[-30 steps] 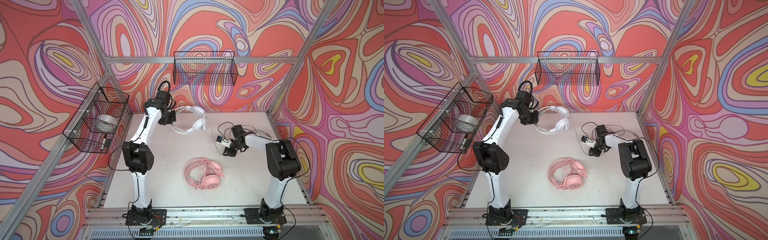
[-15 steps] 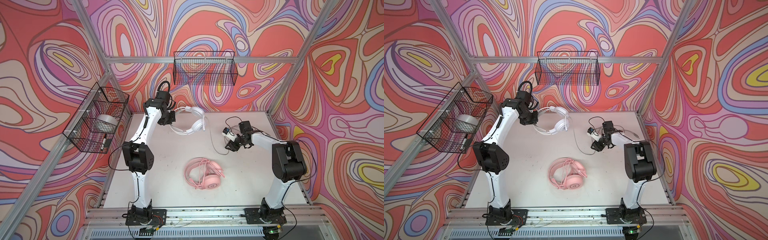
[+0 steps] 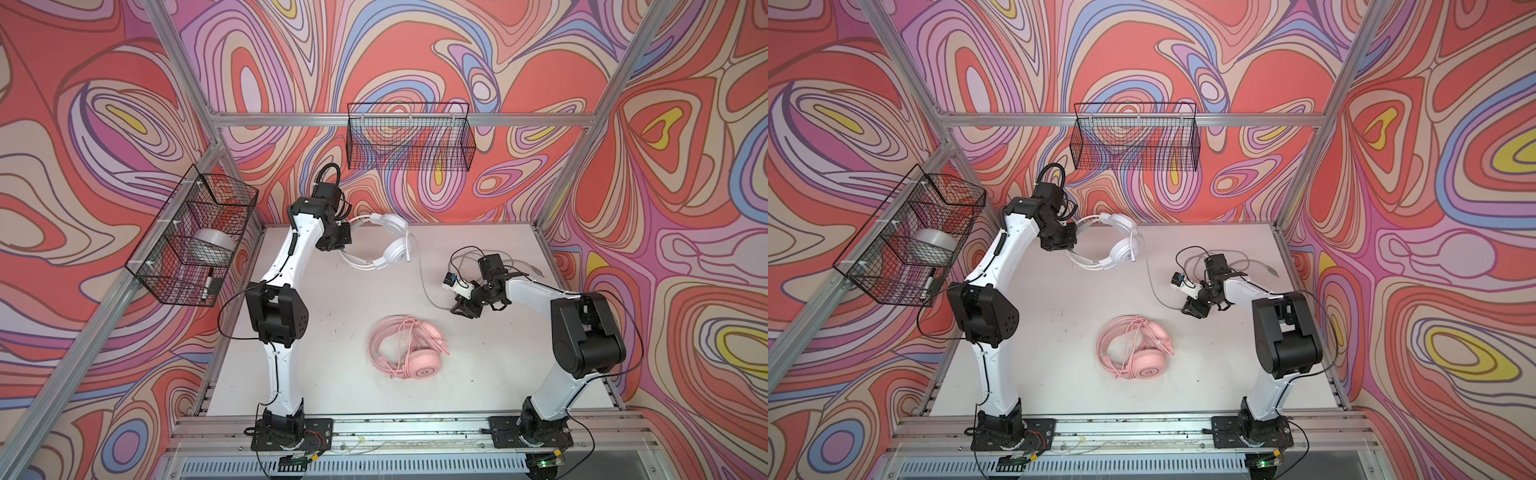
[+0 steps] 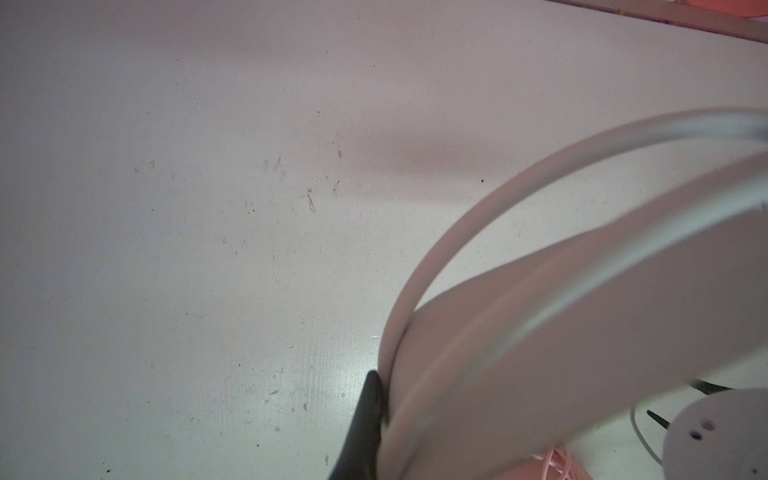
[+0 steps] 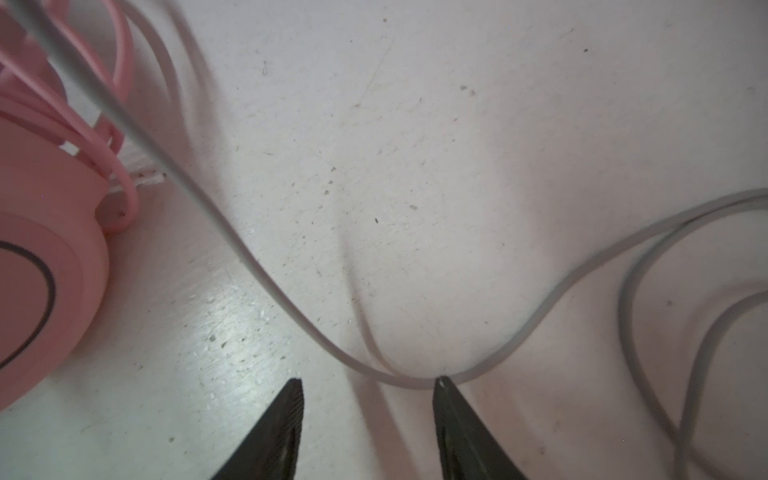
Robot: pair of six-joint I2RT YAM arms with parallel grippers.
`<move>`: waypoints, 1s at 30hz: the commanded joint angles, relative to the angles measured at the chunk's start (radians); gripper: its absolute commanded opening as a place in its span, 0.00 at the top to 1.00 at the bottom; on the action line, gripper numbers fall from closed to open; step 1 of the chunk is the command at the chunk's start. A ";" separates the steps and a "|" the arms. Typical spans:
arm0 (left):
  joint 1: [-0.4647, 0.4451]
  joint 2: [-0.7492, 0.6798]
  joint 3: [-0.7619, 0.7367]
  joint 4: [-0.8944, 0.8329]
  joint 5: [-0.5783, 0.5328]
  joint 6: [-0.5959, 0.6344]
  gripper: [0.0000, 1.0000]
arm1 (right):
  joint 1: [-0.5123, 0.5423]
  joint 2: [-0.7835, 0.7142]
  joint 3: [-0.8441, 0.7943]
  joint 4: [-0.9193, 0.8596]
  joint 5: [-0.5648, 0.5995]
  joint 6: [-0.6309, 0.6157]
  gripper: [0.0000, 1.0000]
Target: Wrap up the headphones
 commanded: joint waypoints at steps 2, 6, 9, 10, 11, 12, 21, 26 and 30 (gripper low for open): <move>0.007 -0.008 0.022 0.002 0.035 -0.025 1.00 | 0.025 0.060 0.016 0.058 0.019 -0.012 0.48; 0.007 -0.012 0.019 0.000 0.040 -0.029 1.00 | 0.045 0.104 0.050 0.044 0.043 -0.024 0.50; 0.007 -0.017 0.013 0.000 0.039 -0.031 1.00 | 0.057 0.121 0.060 0.014 0.064 -0.035 0.53; 0.007 -0.019 0.012 0.002 0.038 -0.032 1.00 | 0.061 0.123 0.059 0.007 0.069 -0.039 0.56; 0.007 -0.020 0.009 0.002 0.038 -0.033 1.00 | 0.064 0.124 0.055 0.004 0.075 -0.041 0.59; 0.007 -0.022 0.006 0.003 0.038 -0.033 1.00 | 0.065 0.125 0.051 -0.001 0.080 -0.041 0.64; 0.007 -0.024 -0.008 0.002 0.027 -0.046 1.00 | 0.065 0.036 -0.026 0.008 0.052 -0.013 1.00; 0.007 -0.026 -0.015 0.001 0.024 -0.057 1.00 | 0.069 -0.119 -0.091 0.026 0.004 0.002 1.00; 0.007 -0.025 -0.018 0.001 0.016 -0.071 1.00 | 0.090 -0.237 -0.086 -0.061 0.018 0.001 1.00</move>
